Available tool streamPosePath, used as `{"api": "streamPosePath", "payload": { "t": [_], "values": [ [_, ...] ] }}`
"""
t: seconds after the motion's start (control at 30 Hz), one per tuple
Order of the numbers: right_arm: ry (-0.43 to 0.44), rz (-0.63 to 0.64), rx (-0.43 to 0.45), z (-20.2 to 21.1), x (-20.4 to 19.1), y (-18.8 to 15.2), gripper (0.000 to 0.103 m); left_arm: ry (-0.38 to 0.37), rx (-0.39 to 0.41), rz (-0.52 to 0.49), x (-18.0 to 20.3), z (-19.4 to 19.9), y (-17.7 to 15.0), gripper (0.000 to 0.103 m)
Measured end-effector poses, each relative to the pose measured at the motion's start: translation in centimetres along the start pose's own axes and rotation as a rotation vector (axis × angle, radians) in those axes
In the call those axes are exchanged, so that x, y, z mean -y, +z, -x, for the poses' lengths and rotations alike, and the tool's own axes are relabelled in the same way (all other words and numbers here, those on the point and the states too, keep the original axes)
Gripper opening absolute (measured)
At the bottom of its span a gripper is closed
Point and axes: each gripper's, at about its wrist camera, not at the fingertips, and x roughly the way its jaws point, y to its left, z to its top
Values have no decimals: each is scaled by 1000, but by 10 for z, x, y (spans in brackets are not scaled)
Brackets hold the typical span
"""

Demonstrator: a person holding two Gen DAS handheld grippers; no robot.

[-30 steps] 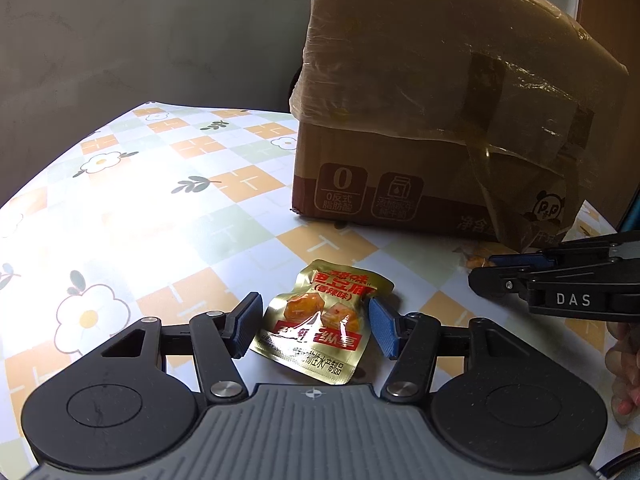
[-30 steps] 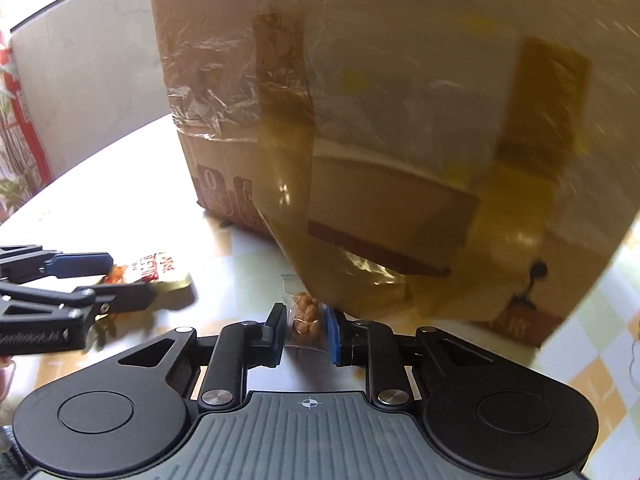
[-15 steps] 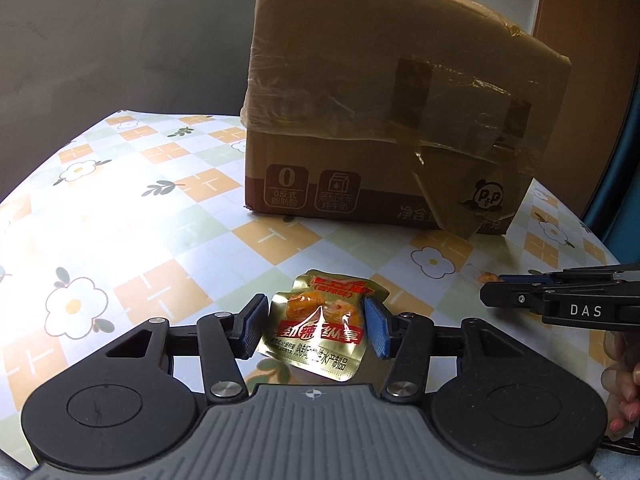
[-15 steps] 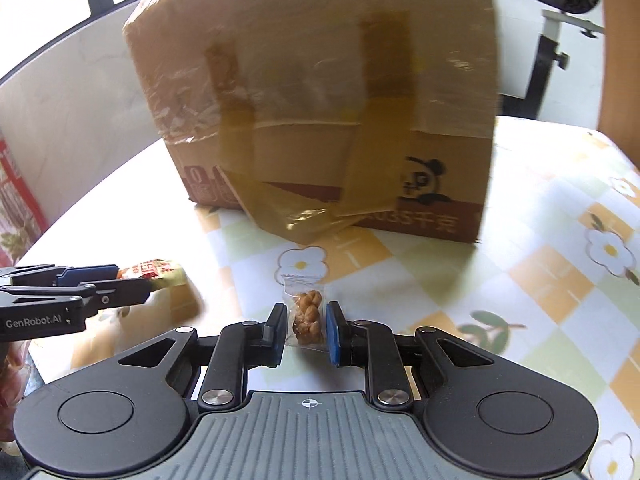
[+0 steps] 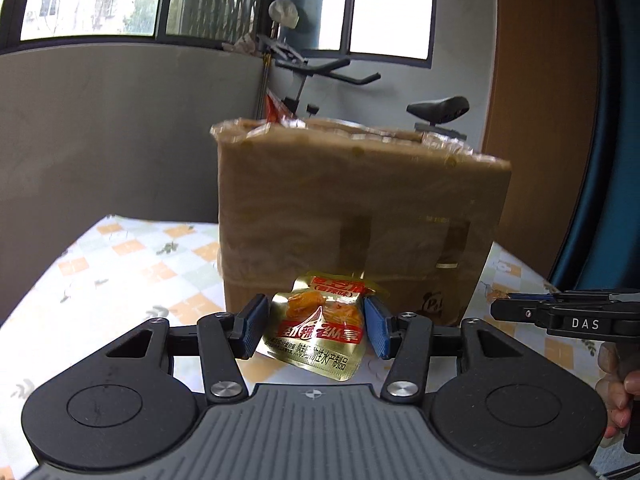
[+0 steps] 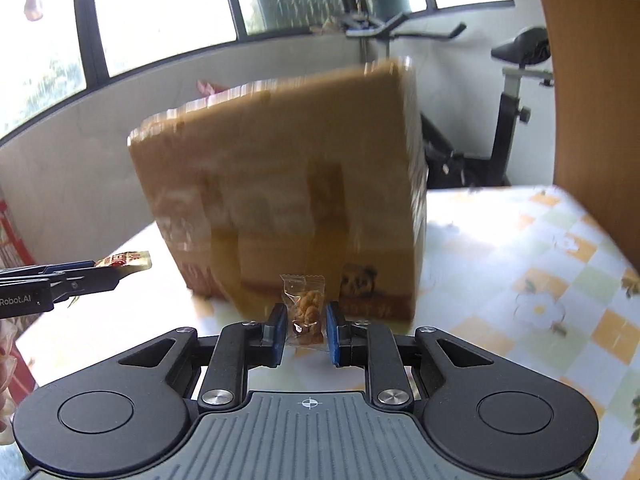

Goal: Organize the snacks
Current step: 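Carry both packets over the box and open both tools to release them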

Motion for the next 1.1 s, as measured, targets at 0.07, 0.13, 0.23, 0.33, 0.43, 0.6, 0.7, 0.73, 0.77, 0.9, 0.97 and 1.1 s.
{"api": "streamPosePath", "payload": {
  "t": [0.07,0.13,0.23,0.33,0.43,0.6,0.7,0.73,0.77,0.9,0.97,1.1],
  "values": [
    [1,13,53,9,1,20,19,-12,46,-18,4,3,20,55],
    [12,18,103,17,2,41,19,-23,86,-33,7,4,39,55],
    [32,20,171,26,4,74,19,-45,149,-48,13,2,72,55],
    [46,50,213,26,3,106,19,-67,191,-70,22,-8,103,55],
    [38,82,225,13,3,135,19,-72,203,-90,32,-30,126,55],
    [-23,115,191,-28,8,162,19,-91,160,-94,40,-80,147,56],
    [-53,106,154,-50,14,167,19,-89,106,-73,35,-105,149,56],
    [-62,109,142,-55,15,167,19,-85,92,-77,35,-113,149,56],
    [-67,114,130,-61,16,167,19,-82,80,-83,37,-119,148,56],
    [-78,148,85,-76,14,159,19,-72,36,-113,35,-131,141,56],
    [-84,159,71,-80,13,156,19,-71,21,-128,35,-137,139,57],
    [-90,143,49,-84,14,152,20,-57,-8,-149,33,-139,133,60]
  ]
}}
